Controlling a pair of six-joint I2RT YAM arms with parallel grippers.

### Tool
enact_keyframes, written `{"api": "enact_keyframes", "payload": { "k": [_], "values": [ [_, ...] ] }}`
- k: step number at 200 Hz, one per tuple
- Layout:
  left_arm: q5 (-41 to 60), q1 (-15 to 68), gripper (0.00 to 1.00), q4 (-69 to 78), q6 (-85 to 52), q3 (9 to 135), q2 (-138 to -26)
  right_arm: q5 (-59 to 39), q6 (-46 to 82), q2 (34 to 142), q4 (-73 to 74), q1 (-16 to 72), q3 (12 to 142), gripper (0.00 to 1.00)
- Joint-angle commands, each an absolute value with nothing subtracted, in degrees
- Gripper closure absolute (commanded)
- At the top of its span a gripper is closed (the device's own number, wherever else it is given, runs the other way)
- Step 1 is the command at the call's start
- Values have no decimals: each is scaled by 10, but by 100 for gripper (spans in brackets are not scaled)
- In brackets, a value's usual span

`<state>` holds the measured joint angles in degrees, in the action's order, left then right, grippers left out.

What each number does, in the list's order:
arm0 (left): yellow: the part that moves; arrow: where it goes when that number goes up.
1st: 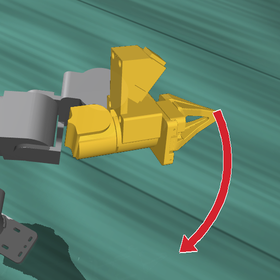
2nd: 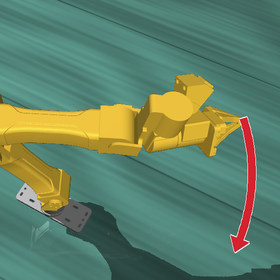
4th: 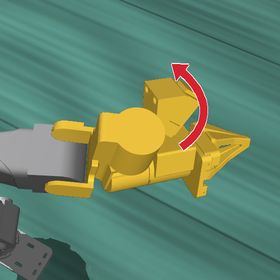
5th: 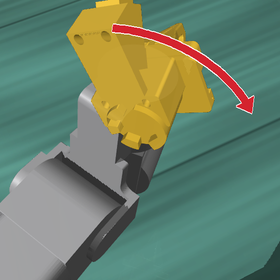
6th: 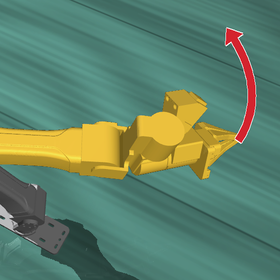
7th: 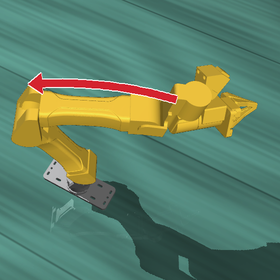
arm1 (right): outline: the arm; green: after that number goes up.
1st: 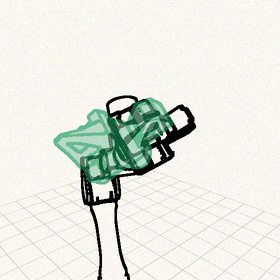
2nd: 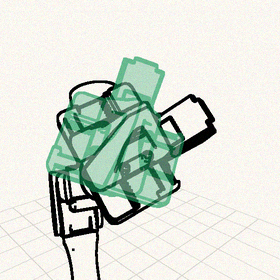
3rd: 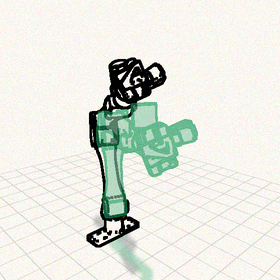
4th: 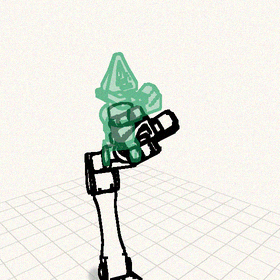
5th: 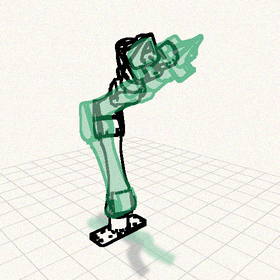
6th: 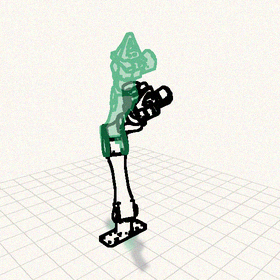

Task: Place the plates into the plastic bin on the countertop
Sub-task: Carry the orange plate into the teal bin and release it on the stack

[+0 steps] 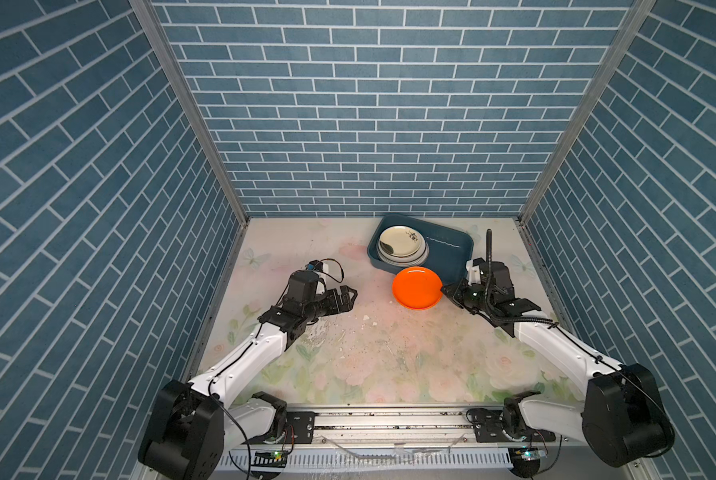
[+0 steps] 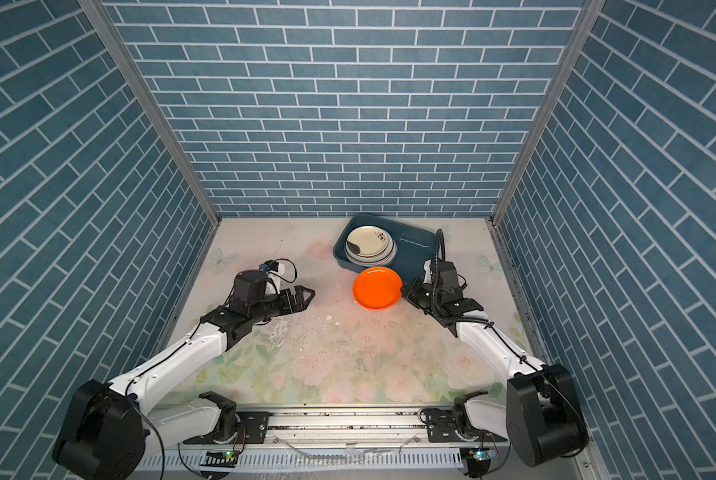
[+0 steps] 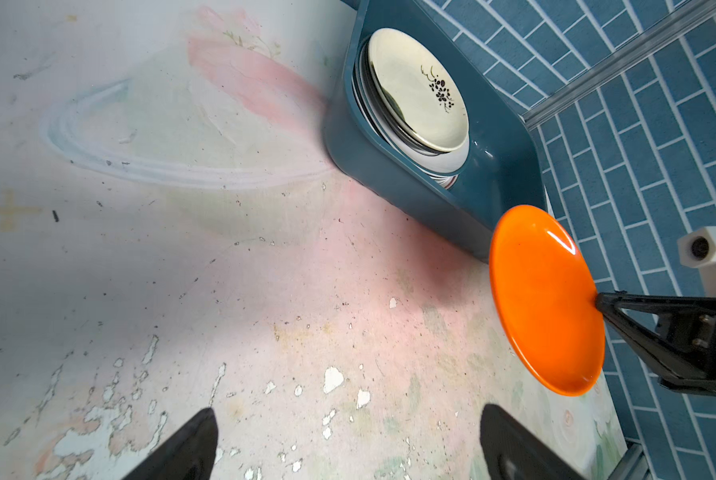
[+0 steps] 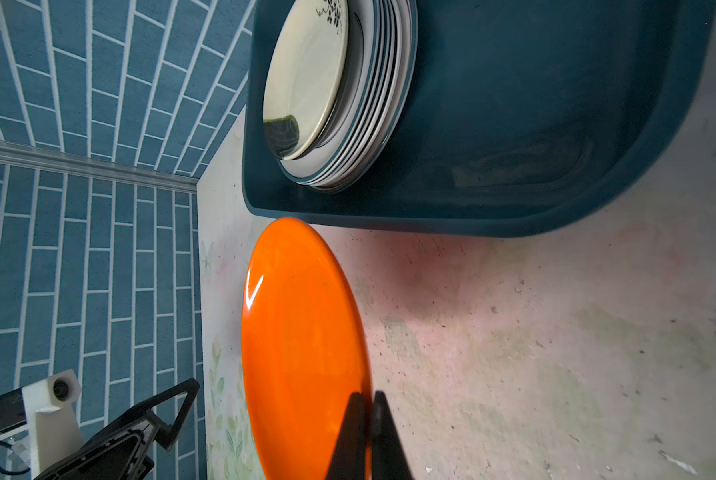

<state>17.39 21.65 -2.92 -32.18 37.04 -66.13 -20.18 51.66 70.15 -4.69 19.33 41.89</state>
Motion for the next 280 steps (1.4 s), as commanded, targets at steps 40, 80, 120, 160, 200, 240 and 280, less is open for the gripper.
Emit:
{"api": "enact_keyframes", "payload": {
  "k": [40,80,120,160,200,240,280],
  "values": [
    [163,214,0,-17,-310,347,-642,-202,521,721,-75,194,510,100],
    [146,214,0,-22,-303,337,-632,-156,527,777,-69,193,571,100],
    [132,214,1,-24,-300,329,-615,-148,527,860,-45,193,644,100],
    [120,214,0,-18,-301,319,-606,-116,514,952,-37,194,718,100],
    [97,214,1,-24,-295,314,-594,-81,505,1067,-53,193,817,100],
    [83,214,0,-25,-292,309,-584,-100,505,1174,-73,193,922,86],
    [79,214,0,-29,-288,309,-581,-137,486,1191,-98,193,956,32]
  ]
}}
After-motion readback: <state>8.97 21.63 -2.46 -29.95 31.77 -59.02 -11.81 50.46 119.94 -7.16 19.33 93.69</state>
